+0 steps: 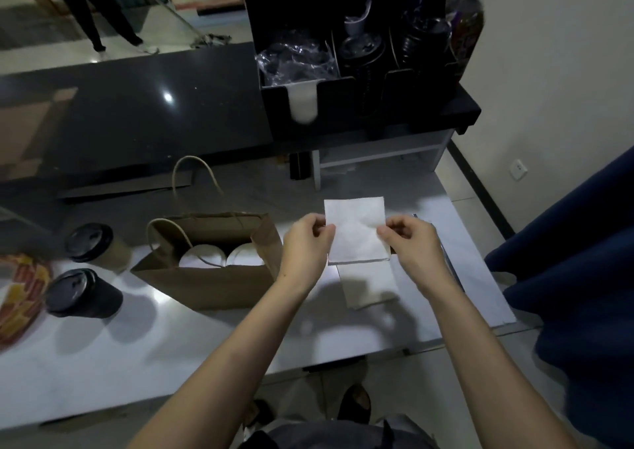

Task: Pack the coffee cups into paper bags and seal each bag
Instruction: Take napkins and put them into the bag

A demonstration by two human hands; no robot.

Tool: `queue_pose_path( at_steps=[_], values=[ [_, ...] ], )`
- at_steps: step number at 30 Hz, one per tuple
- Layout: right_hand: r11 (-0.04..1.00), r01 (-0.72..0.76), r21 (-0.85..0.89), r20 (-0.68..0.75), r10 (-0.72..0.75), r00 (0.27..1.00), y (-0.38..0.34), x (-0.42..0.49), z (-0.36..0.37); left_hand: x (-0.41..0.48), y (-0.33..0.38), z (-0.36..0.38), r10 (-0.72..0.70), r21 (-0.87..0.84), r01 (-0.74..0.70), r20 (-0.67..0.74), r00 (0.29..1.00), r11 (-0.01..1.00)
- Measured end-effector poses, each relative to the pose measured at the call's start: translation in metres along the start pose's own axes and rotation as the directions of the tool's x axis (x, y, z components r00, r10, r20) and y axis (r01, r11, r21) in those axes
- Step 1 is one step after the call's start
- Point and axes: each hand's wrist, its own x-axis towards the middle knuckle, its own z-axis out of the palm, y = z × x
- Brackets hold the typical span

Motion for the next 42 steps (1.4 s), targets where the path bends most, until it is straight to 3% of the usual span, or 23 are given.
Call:
queue_pose_path(
  at_steps=[8, 16, 28, 35, 42],
  values=[
    [0.982, 0.113, 0.15, -0.036, -0.109, 0.993, -0.078, -0.016, 0.028, -0.008, 0.067, -0.089, 0.306, 0.027, -0.305, -0.063, 0.95, 0.952],
    [0.944, 0.217, 0.249, -0.023, -0.219, 0.976, -0.124, -0.02, 0.079, -0.006, 0.075, -0.177, 0.414, 0.092, -0.406, -0.105, 0.904, 0.909],
    [0.96, 0.218, 0.174, 0.12, -0.241, 0.963, -0.144, -0.039, 0.161, 0.02, 0.014, -0.264, 0.357, 0.19, -0.339, -0.069, 0.932, 0.922],
    [0.973, 0.229, -0.012, 0.131, -0.225, 0.965, -0.125, -0.047, 0.181, 0.023, -0.041, -0.268, 0.289, 0.258, -0.288, 0.036, 0.957, 0.922],
    [0.971, 0.193, -0.142, 0.148, -0.172, 0.974, -0.111, -0.057, 0.193, 0.023, -0.091, -0.269, 0.219, 0.47, -0.243, 0.106, 0.97, 0.849]
  ],
)
